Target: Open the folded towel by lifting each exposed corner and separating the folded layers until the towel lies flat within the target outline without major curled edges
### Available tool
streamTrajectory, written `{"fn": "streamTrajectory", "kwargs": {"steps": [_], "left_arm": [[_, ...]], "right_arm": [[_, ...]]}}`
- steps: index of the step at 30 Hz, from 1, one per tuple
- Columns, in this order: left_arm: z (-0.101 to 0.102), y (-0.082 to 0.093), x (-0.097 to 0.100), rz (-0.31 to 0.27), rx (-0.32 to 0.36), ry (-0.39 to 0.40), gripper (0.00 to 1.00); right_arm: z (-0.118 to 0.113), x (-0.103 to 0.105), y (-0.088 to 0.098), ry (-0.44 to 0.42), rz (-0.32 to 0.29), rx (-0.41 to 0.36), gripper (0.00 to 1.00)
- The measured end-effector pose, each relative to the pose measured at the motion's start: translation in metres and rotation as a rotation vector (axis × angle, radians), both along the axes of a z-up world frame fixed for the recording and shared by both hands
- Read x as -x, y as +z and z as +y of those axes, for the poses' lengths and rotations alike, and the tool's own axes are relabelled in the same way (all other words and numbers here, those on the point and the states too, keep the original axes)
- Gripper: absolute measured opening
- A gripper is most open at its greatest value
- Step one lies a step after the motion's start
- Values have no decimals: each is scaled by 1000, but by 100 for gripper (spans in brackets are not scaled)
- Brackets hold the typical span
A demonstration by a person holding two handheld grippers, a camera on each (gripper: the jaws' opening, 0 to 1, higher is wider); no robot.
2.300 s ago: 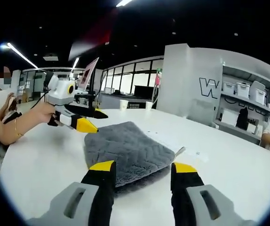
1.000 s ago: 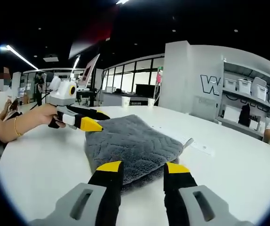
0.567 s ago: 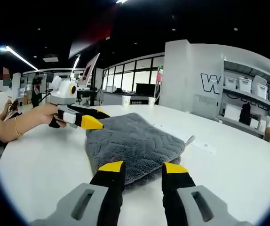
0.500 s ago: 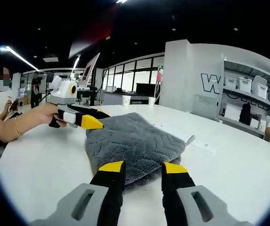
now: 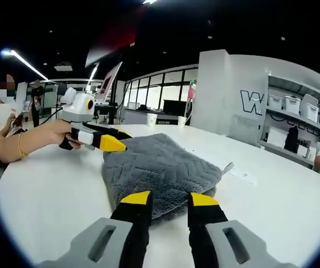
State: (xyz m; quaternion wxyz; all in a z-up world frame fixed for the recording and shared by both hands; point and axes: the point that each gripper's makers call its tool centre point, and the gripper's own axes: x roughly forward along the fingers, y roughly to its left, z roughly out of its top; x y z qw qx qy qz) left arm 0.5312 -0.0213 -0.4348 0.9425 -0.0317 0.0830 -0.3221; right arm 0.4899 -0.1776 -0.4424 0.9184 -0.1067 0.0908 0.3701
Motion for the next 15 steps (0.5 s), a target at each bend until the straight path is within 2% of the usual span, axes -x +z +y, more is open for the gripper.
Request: {"fn": "streamTrajectory", "kwargs": {"steps": [5, 7, 15], "left_arm": [[-4, 2, 1, -25, -8, -22, 45], [-6, 1, 2, -18, 1, -27, 43], [-6, 0, 3, -12, 4, -28, 43]], "right_arm": [[0, 0, -2, -4, 5, 0, 20], [1, 0, -2, -2, 3, 5, 19], [4, 1, -5, 4, 7, 13, 15]]}}
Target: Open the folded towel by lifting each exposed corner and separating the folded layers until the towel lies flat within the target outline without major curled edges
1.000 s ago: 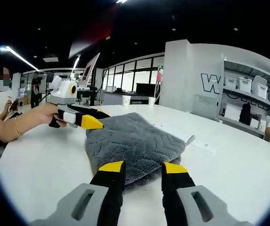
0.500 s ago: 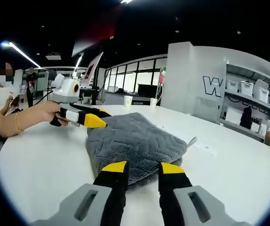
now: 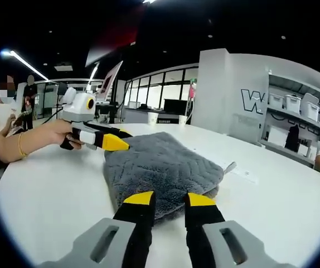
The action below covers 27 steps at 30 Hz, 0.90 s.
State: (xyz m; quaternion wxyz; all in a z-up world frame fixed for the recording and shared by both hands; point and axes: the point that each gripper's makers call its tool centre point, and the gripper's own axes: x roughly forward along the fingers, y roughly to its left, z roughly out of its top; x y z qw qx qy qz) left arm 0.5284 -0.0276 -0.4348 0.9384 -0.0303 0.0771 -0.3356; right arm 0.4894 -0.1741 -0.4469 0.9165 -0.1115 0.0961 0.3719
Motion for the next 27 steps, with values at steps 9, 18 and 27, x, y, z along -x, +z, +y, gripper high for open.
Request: {"fn": "streamTrajectory", "kwargs": {"steps": [9, 18, 27], "left_arm": [[-2, 0, 1, -2, -3, -9, 39], [-9, 5, 6, -61, -67, -39, 27], [-7, 8, 8, -75, -89, -59, 19]], "right_arm": [[2, 1, 0, 9, -1, 3, 11], [4, 4, 0, 17, -16, 26, 2], [5, 7, 5, 20, -38, 40, 1]]}}
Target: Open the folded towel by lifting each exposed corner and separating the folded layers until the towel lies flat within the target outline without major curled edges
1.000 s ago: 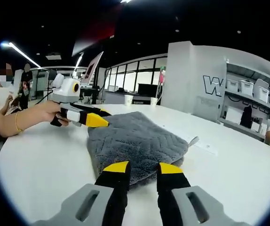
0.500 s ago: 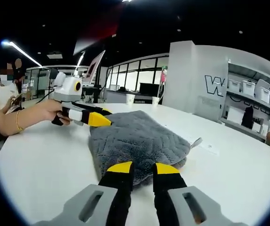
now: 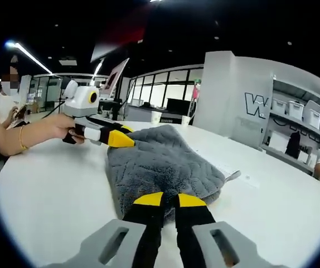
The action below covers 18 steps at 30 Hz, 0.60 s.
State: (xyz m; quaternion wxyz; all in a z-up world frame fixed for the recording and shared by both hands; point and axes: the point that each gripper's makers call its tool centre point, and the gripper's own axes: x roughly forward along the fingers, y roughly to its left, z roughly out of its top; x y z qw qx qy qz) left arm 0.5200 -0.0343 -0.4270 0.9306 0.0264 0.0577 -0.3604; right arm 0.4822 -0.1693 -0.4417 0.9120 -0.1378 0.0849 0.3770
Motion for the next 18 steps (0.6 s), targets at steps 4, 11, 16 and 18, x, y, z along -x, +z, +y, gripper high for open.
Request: {"fn": "streamTrajectory", "kwargs": {"steps": [4, 11, 16, 18], "left_arm": [[0, 1, 3, -3, -20, -13, 18], [1, 2, 5, 0, -13, -27, 18], [3, 3, 7, 4, -24, -45, 18], [3, 3, 7, 7, -22, -49, 18]], "right_arm": [[0, 2, 4, 0, -14, -1, 1], [0, 4, 7, 4, -20, -5, 1], [0, 9, 10, 15, -19, -7, 1], [0, 8, 10, 17, -17, -7, 1]]}}
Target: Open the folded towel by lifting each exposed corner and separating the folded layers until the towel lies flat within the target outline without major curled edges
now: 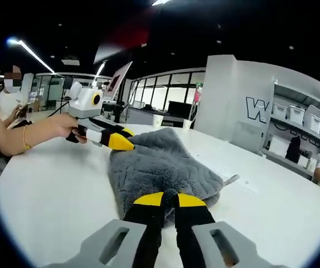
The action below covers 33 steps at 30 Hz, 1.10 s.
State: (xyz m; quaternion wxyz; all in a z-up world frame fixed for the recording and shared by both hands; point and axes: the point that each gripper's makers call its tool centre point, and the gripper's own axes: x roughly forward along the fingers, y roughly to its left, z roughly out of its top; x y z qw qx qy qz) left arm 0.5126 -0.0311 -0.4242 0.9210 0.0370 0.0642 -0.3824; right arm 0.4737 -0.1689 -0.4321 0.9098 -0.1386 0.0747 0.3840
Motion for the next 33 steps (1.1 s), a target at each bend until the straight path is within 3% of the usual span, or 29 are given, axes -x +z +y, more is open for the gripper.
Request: {"fn": "streamTrajectory", "kwargs": {"steps": [7, 10, 14, 19, 20, 21, 33], "left_arm": [[-1, 2, 6, 2, -41, -12, 17], [0, -3, 3, 19, -38, 26, 16], [-3, -1, 8, -27, -110, 32, 15], [-4, -1, 17, -37, -123, 32, 15], [-3, -2, 19, -41, -121, 32, 15], [-4, -2, 22, -45, -117, 31, 15], [0, -2, 37, -66, -129, 92, 15]], "right_arm": [[1, 1, -3, -2, 20, -11, 1], [2, 1, -5, -5, 25, -15, 1], [0, 4, -5, -16, 20, -15, 1], [0, 10, -6, -20, 13, -8, 0], [-2, 11, -6, -28, -36, 84, 0], [-1, 13, -6, -26, -56, 125, 0], [5, 31, 3, -23, -110, 152, 0]]}}
